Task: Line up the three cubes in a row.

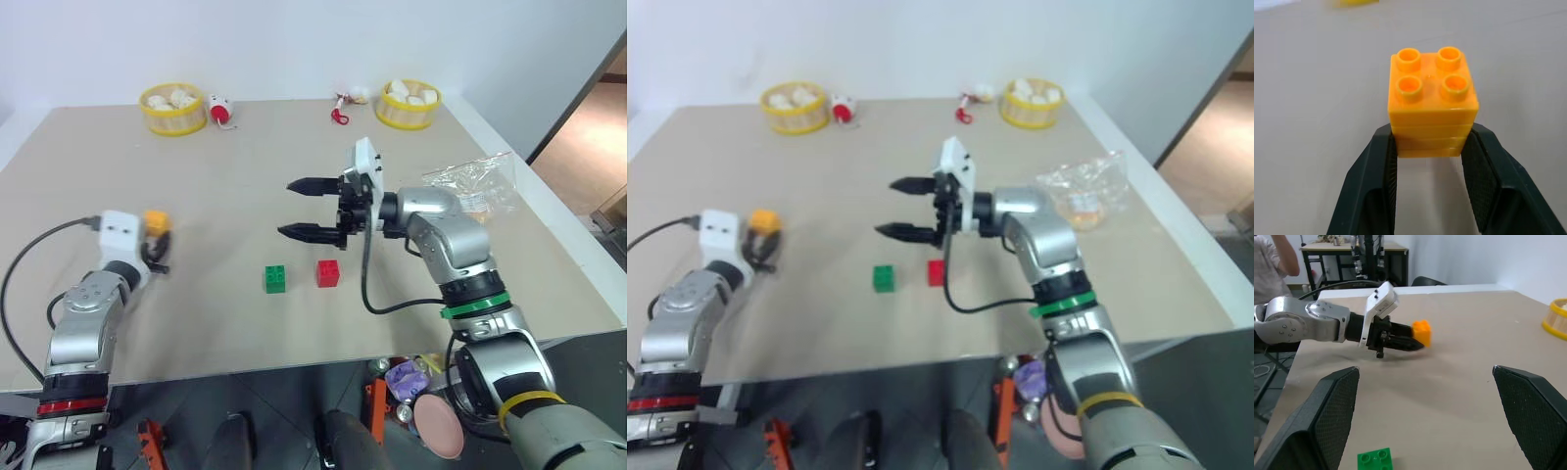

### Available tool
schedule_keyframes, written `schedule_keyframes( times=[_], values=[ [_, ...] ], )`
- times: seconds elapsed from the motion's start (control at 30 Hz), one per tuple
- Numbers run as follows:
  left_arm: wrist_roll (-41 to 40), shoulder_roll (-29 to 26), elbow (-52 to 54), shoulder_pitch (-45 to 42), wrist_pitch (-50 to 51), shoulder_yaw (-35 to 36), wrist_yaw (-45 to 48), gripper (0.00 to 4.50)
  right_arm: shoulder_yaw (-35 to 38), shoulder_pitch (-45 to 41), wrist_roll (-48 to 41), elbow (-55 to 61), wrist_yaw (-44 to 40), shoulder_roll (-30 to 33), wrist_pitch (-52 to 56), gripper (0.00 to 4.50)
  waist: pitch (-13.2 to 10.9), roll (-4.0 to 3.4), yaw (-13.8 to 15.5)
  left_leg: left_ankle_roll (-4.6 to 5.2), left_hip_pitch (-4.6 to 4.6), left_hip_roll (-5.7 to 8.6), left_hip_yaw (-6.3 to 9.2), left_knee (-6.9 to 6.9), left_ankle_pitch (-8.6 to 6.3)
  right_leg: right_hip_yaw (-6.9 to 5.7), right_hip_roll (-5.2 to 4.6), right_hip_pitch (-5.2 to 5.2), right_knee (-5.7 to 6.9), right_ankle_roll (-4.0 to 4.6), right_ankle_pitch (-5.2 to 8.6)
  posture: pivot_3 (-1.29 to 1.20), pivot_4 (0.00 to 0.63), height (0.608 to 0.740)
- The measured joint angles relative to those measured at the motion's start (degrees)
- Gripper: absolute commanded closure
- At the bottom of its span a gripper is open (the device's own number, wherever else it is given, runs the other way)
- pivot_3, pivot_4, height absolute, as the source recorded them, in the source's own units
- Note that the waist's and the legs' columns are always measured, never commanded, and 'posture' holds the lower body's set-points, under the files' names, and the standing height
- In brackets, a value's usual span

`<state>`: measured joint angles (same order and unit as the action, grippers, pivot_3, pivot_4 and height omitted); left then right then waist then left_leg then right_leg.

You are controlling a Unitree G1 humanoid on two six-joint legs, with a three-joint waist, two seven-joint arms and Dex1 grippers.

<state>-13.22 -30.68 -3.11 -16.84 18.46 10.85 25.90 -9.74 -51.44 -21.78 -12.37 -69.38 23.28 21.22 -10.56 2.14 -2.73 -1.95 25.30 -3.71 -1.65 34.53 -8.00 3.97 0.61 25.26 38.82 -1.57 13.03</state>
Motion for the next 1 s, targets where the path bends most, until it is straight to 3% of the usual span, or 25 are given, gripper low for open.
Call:
schedule_keyframes(
  times=[0.17,0.43,1.0],
  values=[
    [-3.7,-6.9,0.9,4.9,-5.9,-4.0,20.9,3.21,0.1,5.6,-1.7,4.1,-9.2,8.9,1.0,0.0,0.0,-0.02,-0.1,-0.18,-0.05,-0.03,0.0,-0.1,-0.17,-0.01,0.01,0.04,0.0,0.07,0.32,0.0,0.15,0.74],
    [-5.9,-11.1,-8.7,1.5,-12.2,-7.3,41.7,3.21,3.3,8.3,-6.3,9.3,-11.1,12.9,5.6,0.0,0.0,-0.05,0.0,-0.16,-0.11,-0.07,0.03,-0.05,-0.17,-0.06,0.05,0.01,0.1,0.37,0.55,0.0,0.15,0.74],
    [-4.1,-7.9,-22.8,-10.7,-17.8,-13.8,55.8,3.21,4.1,13.9,-7.6,14.1,-6.5,14.1,8.7,0.0,0.0,-0.05,0.0,-0.15,-0.05,-0.04,0.06,0.07,-0.18,-0.04,0.09,0.02,0.16,0.01,0.39,0.0,0.15,0.74]
  ],
)
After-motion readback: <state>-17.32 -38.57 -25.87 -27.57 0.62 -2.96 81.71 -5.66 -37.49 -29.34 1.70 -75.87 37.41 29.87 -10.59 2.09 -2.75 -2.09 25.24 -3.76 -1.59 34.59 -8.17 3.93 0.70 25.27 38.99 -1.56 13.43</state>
